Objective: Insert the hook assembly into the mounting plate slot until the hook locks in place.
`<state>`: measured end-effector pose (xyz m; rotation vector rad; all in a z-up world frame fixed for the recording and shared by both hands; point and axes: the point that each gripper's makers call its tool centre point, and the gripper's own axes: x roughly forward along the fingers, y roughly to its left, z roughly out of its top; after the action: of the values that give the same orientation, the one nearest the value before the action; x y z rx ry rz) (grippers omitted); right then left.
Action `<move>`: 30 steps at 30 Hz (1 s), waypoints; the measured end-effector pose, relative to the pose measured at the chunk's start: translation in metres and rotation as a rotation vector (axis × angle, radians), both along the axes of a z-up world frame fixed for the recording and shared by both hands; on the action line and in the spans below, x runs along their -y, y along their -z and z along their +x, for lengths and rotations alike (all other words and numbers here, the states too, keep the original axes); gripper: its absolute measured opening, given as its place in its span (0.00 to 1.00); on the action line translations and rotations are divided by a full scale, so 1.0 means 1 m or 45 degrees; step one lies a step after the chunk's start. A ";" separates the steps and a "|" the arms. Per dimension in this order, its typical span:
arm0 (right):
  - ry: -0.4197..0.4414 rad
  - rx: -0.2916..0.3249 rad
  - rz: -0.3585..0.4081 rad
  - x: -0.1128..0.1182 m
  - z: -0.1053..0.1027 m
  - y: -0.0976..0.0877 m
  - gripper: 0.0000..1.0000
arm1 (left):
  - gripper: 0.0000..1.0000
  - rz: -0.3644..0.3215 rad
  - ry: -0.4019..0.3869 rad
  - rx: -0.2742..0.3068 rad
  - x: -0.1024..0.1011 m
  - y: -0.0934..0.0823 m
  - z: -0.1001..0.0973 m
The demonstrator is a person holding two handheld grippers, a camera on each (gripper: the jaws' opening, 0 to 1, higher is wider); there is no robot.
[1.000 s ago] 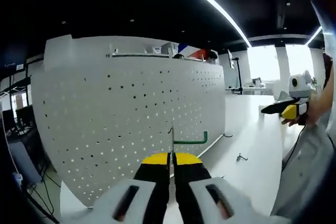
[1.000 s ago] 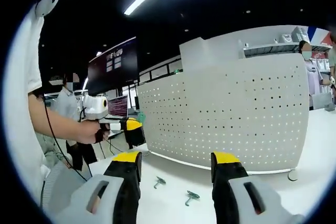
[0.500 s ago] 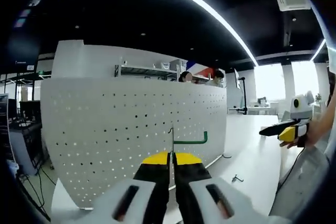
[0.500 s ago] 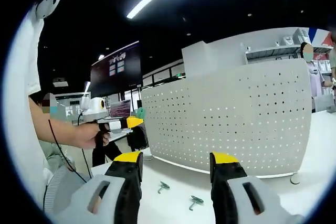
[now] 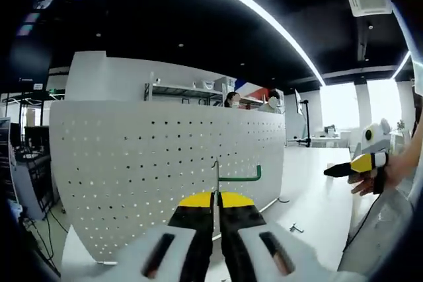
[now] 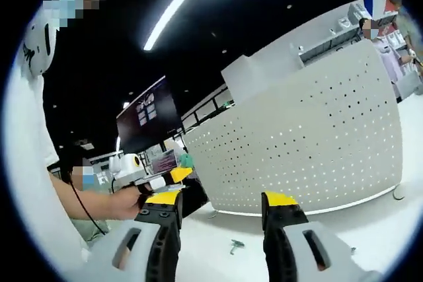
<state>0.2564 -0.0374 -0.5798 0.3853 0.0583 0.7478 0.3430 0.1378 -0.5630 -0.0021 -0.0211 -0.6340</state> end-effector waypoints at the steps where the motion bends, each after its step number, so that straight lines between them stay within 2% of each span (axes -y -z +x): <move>1: 0.000 0.001 0.001 -0.001 0.000 0.000 0.44 | 0.01 -0.001 -0.001 -0.001 0.000 0.000 0.000; 14: -0.027 0.020 0.006 -0.018 0.004 -0.009 0.34 | 0.01 -0.010 0.016 0.009 0.016 -0.007 -0.007; 21: -0.036 0.026 0.025 -0.030 0.010 -0.016 0.30 | 0.01 -0.001 0.034 0.013 0.031 -0.007 -0.015; 30: -0.053 0.024 0.042 -0.041 0.011 -0.019 0.29 | 0.01 -0.007 0.040 0.018 0.039 -0.010 -0.024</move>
<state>0.2671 0.0036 -0.5612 0.4094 0.0362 0.7941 0.3185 0.0990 -0.5528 -0.0030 -0.0366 -0.6657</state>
